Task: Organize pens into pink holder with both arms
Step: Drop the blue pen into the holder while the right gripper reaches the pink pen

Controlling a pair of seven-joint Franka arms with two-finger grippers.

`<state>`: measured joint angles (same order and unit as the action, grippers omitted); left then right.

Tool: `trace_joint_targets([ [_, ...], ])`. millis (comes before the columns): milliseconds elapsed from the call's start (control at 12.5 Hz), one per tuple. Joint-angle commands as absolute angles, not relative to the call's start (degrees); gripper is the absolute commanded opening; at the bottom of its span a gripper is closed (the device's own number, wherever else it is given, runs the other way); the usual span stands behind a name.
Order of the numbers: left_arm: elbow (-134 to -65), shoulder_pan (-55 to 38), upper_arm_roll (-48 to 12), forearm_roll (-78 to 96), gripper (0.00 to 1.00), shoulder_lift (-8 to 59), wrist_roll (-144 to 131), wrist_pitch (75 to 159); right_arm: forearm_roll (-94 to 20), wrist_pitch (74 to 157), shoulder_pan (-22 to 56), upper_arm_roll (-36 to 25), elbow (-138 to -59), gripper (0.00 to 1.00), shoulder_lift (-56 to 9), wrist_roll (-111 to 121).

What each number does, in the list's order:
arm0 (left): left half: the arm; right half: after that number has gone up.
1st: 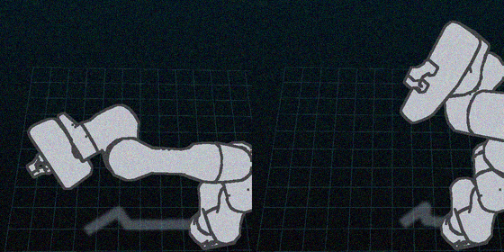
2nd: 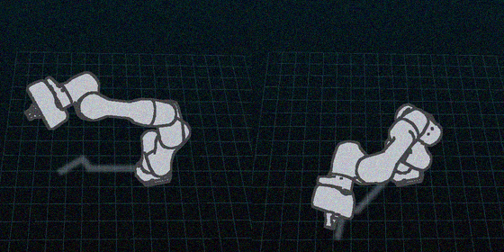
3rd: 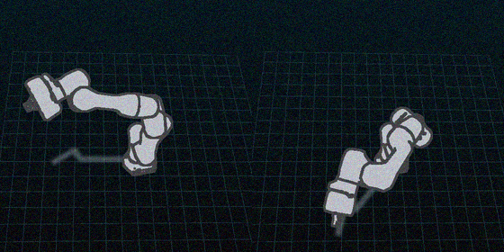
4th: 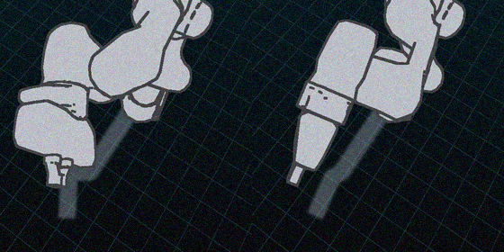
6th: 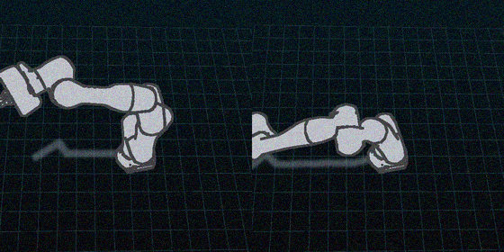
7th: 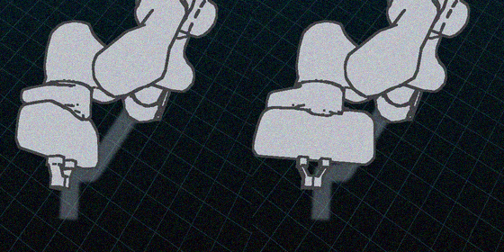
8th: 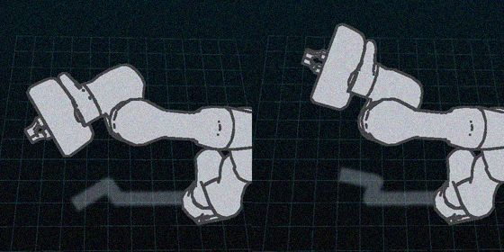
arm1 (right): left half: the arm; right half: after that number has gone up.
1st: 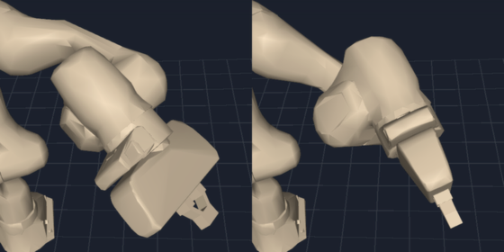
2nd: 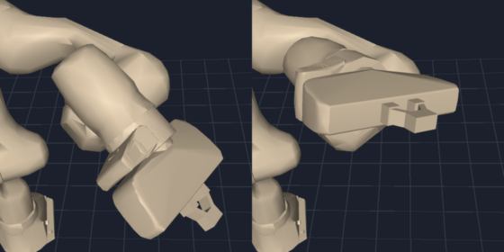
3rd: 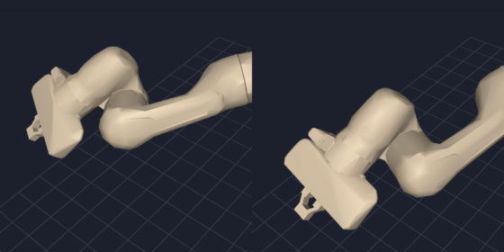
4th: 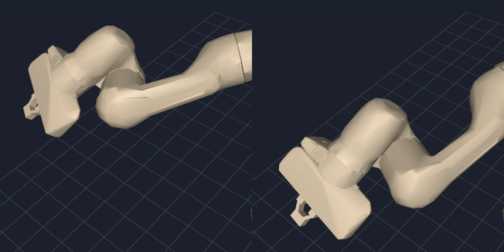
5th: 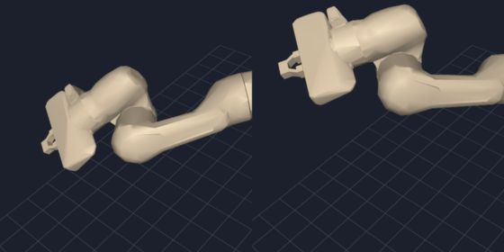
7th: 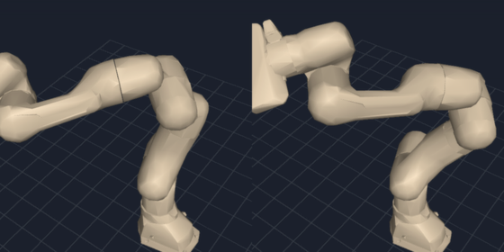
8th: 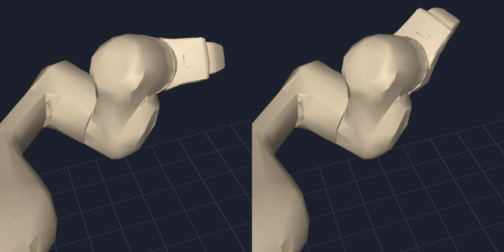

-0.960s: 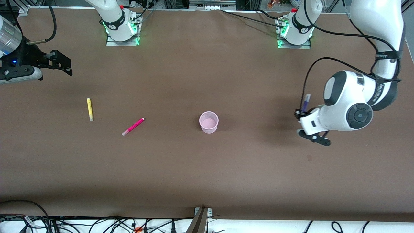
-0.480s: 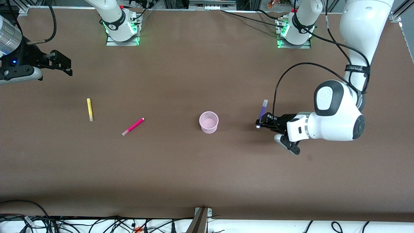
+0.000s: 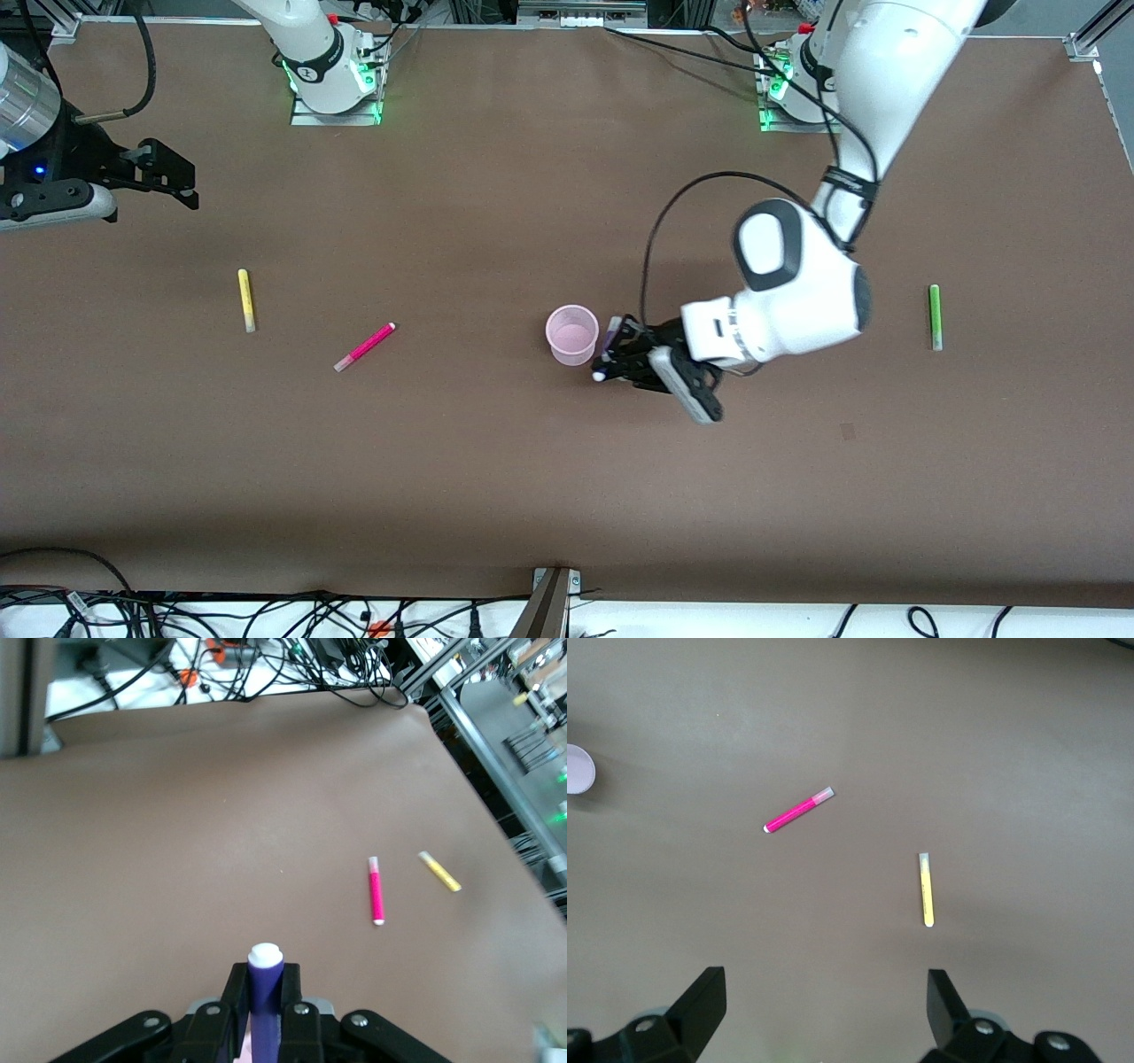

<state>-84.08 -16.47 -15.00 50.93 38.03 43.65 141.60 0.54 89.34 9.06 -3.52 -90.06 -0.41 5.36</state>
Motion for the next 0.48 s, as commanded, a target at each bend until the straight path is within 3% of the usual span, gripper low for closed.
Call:
trace_joint_targets([
  [0,-86.65,-19.77,-14.50,53.00,0.00,38.41,53.15,148.35,-0.53,89.82,7.56,-3.60,-90.35,1.00,-0.96,5.71],
  [240,-88.06,-21.70,-14.41,53.17,0.00,38.50,56.78,148.97,1.40,91.40,8.26,-3.96,-90.35,1.00,-4.29,6.33],
  [400,-89.90,-23.98,-14.41,53.09,0.00,38.41,57.04,152.38,3.16,90.80,8.79,-3.61,-90.35,1.00,-10.43,6.59],
])
